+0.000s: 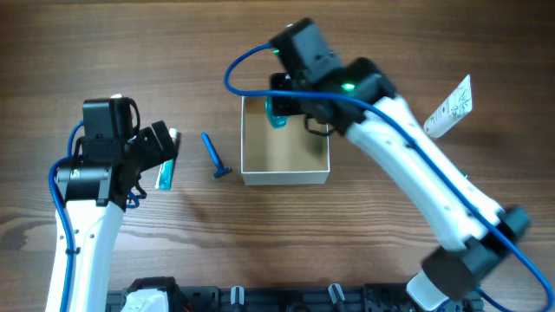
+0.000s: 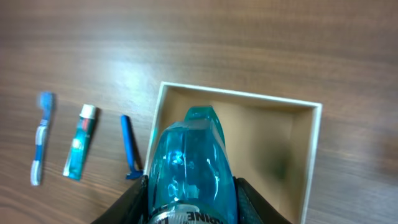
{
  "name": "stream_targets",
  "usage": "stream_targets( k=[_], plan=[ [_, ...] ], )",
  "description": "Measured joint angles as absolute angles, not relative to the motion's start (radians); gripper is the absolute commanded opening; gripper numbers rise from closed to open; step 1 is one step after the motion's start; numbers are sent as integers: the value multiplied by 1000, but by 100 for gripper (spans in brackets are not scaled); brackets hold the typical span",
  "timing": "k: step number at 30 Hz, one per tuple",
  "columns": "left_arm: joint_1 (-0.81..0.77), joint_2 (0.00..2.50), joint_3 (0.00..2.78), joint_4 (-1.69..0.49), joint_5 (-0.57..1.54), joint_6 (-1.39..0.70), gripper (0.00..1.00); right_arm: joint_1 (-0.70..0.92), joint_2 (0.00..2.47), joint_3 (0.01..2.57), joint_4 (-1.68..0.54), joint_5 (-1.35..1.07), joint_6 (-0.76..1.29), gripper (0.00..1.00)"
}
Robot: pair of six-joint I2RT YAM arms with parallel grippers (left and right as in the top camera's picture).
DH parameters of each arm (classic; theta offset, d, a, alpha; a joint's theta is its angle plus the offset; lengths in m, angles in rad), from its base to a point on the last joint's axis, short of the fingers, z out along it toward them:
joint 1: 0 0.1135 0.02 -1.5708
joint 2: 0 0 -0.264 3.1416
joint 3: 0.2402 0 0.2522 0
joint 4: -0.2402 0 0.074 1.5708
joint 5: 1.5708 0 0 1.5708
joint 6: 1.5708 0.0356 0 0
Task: Pack container
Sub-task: 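Carry the mouthwash into the box's left corner and release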
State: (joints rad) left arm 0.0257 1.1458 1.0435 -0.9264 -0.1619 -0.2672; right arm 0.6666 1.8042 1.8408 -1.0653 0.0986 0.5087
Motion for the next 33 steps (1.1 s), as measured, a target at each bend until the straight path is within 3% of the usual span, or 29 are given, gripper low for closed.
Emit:
stream_targets(
  k=[14,15,18,19,27,31,33],
  plan=[
    [26,1146,1044,-932,-198,-264,100,683,2051,1840,-928,125,617,6],
    [26,1146,1044,-933,-198,-264,100,683,2051,1840,-919,125,617,14],
    [26,1146,1044,-933,-198,-264,100,683,2052,1840,-908,125,617,58],
    [26,1146,1044,-933,-198,-264,100,683,2052,1840,-909,124,609,67],
    [26,1146,1044,-936,-199,-264,100,683,2051,1841,-951,106,559,74],
    [26,1146,1044,-936,-199,-264,100,683,1977,1840,-1012,184,550,88],
    [26,1146,1044,-936,-199,-264,100,675,1809,1840,-1017,267,537,93]
  ],
)
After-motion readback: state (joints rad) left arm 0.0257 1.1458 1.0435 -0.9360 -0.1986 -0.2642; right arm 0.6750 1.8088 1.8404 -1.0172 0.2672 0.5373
